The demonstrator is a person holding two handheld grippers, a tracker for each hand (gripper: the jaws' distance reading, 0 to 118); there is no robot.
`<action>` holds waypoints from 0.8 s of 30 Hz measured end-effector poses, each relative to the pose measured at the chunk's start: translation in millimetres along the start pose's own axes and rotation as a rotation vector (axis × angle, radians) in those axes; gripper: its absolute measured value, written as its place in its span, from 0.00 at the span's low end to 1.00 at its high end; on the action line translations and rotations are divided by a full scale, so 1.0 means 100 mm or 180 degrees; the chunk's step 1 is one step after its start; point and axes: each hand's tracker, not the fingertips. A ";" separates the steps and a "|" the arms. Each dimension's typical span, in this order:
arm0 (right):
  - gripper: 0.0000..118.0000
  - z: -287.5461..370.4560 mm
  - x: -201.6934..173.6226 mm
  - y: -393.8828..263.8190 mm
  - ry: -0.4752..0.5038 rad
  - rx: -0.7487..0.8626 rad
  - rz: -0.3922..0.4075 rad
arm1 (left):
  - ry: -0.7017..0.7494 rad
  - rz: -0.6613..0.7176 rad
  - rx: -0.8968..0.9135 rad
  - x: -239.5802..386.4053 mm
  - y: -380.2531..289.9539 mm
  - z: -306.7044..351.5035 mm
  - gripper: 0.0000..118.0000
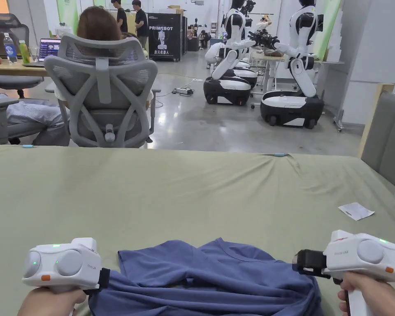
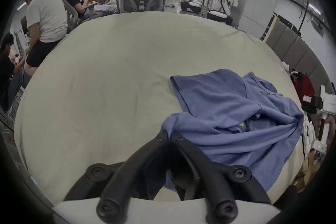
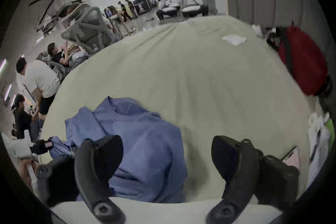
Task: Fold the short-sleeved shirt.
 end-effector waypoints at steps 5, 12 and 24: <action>0.04 -0.08 0.01 -0.12 0.0215 -0.0277 -0.0059 | 0.0011 -0.0029 -0.0021 -0.01 0.02 -0.05 0.00; 0.04 0.68 -0.46 0.29 0.0218 0.0556 0.0493 | 0.0359 -0.0395 0.0658 0.10 0.32 0.43 0.00; 0.04 2.14 -1.40 0.98 -0.0211 0.2148 0.1240 | 0.0875 -0.0548 0.1854 0.21 1.43 1.66 0.00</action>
